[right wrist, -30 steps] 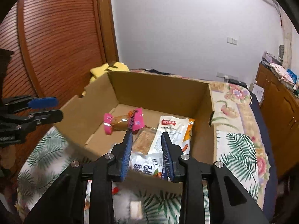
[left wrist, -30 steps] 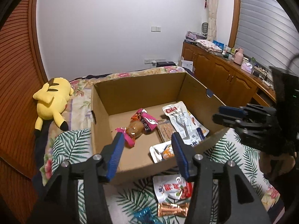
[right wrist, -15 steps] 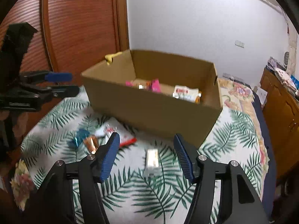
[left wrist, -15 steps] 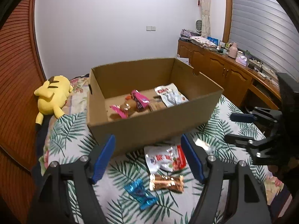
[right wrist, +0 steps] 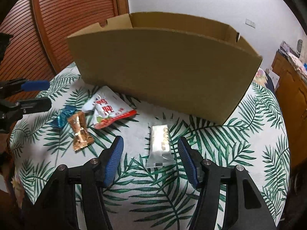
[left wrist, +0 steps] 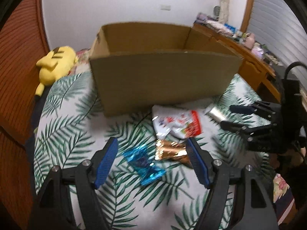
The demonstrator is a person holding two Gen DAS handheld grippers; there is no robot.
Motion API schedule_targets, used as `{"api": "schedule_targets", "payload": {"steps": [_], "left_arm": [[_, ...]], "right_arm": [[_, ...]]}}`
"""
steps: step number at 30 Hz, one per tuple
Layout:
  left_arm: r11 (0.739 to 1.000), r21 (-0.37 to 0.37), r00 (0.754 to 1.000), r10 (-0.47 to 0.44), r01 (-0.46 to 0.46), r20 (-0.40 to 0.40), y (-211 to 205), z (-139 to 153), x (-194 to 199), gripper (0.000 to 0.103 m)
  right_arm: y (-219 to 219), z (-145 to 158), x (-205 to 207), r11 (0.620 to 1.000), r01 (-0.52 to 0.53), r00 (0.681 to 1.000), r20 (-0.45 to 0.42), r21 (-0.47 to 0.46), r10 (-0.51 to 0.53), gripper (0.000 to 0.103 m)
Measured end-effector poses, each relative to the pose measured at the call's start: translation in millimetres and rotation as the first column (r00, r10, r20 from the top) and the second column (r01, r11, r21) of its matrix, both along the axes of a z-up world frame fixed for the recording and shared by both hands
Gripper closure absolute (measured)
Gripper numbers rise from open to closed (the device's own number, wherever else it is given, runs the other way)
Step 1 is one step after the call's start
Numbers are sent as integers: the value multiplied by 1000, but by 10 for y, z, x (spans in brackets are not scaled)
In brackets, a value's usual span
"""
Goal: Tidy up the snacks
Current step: 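Withdraw both tools from the box toward the remaining snacks on the bed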
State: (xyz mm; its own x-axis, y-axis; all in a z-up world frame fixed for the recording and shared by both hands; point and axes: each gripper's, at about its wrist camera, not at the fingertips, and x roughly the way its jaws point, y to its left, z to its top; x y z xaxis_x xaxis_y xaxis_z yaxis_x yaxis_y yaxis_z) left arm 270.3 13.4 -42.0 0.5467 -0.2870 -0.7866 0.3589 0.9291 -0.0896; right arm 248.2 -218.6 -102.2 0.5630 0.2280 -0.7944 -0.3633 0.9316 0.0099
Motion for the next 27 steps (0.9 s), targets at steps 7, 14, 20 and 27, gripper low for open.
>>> {"api": "schedule_targets", "payload": {"steps": [7,14,20,27], "left_arm": [[997,72,997,47,-42,-64,59,-306,79,30],[995,77,990,72,-63,-118,70,-503,138,30],[992,101,988,91,-78,-128,23,-596,179,30],[988,124,991,107,-97,-79,-39,-628,145,28]], "right_arm": [[-21,-97,56,1000,6,1000,-3,-16,-7,44],[19,-183,28,998,-15,1000,19,-59,16,43],[-11,-190,46,999,-15,1000,12,-44,15,43],[-5,-192,45,999,-14,1000,12,-45,15,42]]}}
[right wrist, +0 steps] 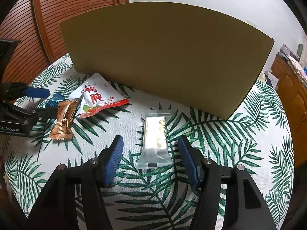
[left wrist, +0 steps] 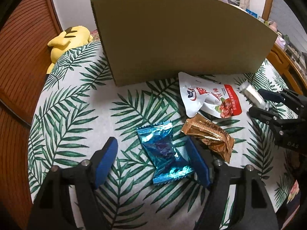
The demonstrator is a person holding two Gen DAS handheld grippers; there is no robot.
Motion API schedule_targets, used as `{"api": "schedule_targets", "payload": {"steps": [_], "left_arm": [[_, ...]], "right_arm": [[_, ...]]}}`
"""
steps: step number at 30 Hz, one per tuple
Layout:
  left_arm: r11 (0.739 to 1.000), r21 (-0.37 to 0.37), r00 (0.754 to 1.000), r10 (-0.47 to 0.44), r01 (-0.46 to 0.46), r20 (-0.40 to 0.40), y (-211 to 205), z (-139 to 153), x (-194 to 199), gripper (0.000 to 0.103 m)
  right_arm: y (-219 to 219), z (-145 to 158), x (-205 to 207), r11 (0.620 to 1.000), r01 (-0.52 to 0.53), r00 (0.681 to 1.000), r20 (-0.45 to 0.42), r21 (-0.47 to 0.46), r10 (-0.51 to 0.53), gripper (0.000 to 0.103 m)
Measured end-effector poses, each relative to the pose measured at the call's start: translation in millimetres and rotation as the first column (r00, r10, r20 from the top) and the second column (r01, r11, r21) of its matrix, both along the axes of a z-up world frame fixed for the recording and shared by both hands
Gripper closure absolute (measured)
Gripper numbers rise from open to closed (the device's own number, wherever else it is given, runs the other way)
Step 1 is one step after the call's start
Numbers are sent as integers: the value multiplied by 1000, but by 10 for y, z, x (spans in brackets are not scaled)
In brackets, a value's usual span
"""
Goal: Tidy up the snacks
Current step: 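Withdraw both tools from the box toward the remaining snacks on the bed, then grasp the blue wrapped candy with the left tool while the right tool grasps the clear white bar pack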
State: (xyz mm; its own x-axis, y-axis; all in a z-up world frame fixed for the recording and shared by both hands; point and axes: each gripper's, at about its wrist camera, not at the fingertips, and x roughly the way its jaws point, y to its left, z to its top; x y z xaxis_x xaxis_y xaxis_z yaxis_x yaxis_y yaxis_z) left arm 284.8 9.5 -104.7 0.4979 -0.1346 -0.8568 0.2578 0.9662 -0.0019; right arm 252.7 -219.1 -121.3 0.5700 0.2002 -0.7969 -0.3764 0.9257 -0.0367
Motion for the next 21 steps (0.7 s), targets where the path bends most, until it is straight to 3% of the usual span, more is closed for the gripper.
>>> {"api": "schedule_targets", "payload": {"steps": [9,19,21], "left_arm": [[996,-12,994,90,-89,68,154,-95,-95,1],[997,-16,995,82,-81,63,197,-106,-100,0],[997,-23,996,70,-69,63,197,-93,-111,7]], "right_arm": [[0,1,1,1000,0,1000,0,0,0,42],[9,2,3,1000,-2,1000,3,-6,2,42],[17,2,5,1000,-2,1000,3,-9,2,42]]}}
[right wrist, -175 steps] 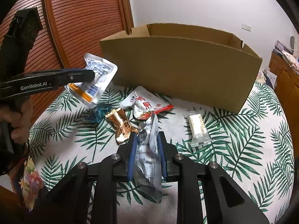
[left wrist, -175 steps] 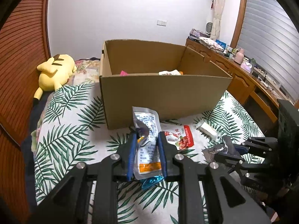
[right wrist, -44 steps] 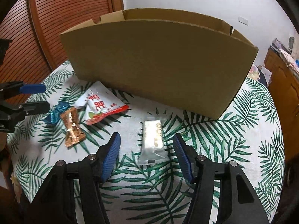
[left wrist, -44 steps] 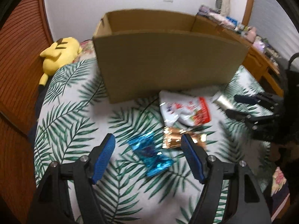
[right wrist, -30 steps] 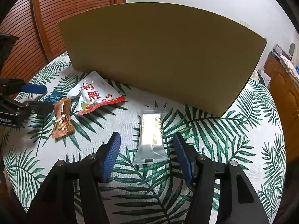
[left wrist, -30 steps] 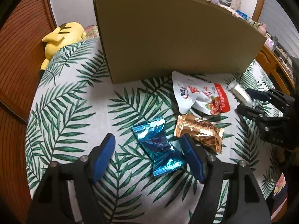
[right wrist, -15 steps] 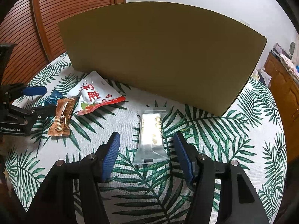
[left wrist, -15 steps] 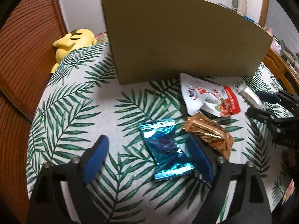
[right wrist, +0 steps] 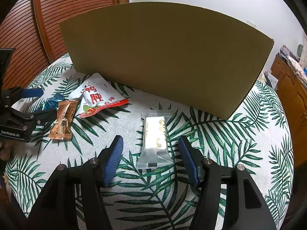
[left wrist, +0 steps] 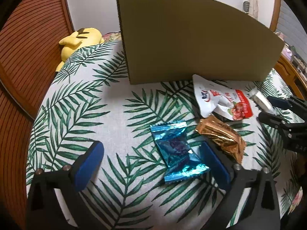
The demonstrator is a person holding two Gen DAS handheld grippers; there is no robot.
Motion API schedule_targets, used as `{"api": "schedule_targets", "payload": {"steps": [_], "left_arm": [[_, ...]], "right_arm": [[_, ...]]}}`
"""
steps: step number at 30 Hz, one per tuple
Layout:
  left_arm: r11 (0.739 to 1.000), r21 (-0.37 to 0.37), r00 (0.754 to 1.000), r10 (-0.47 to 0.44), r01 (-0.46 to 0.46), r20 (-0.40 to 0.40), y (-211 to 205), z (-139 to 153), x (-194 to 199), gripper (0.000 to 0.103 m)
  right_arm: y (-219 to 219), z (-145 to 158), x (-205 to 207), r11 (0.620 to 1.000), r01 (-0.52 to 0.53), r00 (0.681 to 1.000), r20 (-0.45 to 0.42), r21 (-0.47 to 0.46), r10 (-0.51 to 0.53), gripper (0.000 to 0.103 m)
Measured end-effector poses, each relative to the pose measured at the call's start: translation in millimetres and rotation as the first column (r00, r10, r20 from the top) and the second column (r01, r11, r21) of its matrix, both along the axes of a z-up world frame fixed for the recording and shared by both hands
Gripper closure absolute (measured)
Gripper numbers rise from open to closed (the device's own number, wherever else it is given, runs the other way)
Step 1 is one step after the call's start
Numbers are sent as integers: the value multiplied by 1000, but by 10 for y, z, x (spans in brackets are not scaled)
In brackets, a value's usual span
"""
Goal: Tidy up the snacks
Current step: 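Grasp the blue wrapped candy with the left tool while the right tool grasps the clear white bar pack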
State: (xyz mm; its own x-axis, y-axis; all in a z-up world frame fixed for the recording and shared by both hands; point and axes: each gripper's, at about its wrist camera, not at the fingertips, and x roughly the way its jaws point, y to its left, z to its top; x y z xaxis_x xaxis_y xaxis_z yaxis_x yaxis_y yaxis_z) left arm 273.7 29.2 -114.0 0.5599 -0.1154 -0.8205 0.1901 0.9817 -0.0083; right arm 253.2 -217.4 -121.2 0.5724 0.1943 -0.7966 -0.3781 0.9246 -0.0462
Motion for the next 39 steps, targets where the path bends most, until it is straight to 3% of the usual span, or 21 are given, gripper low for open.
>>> {"api": "schedule_targets", "payload": {"steps": [4,7,9,10,11,13,16,23,39], "left_arm": [[1000,-7,999,-24,24,21,-21,46,-54,25],[1000,-24,999,-14,15,34,-14,81,-95,46],[999,-50,999,-11,13,39,10,102,-114,66],[998,-56,999,-8,11,39,15,108,-124,70],[997,-74,999,-9,11,40,30,119,-134,70],[996,-88,999,-9,13,41,49,126,-142,70],[996,-91,998,-9,14,59,46,171,-191,71],[993,-115,996,-19,29,87,51,290,-307,72],[993,-75,986,-81,92,148,-41,459,-493,77]], "right_arm": [[2,-1,11,1000,0,1000,-7,1,0,43],[-16,5,18,1000,7,1000,-17,4,-7,47],[-26,11,17,1000,10,1000,-22,6,-10,52],[-30,17,16,1000,10,1000,-23,6,-10,56],[-32,21,14,1000,9,1000,-26,7,-9,59],[-29,26,11,1000,4,1000,-27,7,-4,74],[-29,35,1,1000,-3,1000,-29,6,3,77],[-46,81,-62,1000,-1,1000,-26,26,1,79],[-127,367,-359,997,-10,1000,30,77,7,80]]}}
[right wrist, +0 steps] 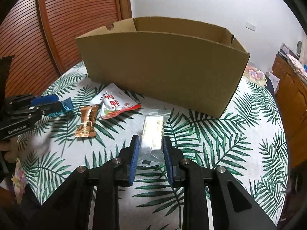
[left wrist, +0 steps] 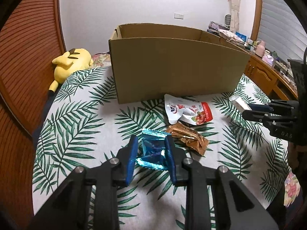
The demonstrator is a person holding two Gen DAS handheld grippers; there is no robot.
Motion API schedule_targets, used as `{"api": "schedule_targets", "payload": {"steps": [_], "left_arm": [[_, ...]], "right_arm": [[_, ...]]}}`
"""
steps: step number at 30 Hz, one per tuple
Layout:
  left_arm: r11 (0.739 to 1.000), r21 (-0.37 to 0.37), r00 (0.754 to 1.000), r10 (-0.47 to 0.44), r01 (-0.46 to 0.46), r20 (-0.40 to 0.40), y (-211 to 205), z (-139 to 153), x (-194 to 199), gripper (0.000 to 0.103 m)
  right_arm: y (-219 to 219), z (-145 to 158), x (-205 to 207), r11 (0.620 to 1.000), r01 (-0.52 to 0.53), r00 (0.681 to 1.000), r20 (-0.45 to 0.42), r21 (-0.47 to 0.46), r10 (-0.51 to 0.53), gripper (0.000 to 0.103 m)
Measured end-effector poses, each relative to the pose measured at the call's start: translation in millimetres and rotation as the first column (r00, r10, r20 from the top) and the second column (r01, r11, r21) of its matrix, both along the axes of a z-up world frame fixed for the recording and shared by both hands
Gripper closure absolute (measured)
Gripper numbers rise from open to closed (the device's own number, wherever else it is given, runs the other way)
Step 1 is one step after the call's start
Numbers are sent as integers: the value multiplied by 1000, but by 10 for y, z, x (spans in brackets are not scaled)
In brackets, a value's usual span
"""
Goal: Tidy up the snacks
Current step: 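Grasp the blue wrapped candy with the left tool while the right tool grasps the clear white bar pack, then lift the blue candy and white bar pack and carry them over the box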
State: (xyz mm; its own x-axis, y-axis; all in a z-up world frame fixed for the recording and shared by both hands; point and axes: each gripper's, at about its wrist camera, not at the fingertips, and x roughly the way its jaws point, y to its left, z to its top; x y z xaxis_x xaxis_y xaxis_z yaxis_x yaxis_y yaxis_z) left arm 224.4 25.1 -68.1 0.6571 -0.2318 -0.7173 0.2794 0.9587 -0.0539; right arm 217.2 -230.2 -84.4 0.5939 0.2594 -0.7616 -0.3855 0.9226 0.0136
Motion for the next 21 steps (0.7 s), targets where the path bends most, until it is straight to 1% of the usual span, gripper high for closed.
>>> {"api": "schedule_targets", "payload": {"steps": [4,9,15,21], "left_arm": [[1000,-14,1000,2,-2,13,15,85,-19,77],[999,-38,999,-2,4,50,21,308,-33,77],[997,-70,992,-20,28,121,-22,683,2,77],[994,-80,980,-54,71,193,-139,1058,124,77]], "right_arm": [[-5,112,-40,1000,-2,1000,27,13,1,80],[-22,317,-71,999,-2,998,69,35,0,80],[-27,621,-81,999,-11,990,138,42,5,79],[10,906,29,999,-23,980,200,28,17,79]]}}
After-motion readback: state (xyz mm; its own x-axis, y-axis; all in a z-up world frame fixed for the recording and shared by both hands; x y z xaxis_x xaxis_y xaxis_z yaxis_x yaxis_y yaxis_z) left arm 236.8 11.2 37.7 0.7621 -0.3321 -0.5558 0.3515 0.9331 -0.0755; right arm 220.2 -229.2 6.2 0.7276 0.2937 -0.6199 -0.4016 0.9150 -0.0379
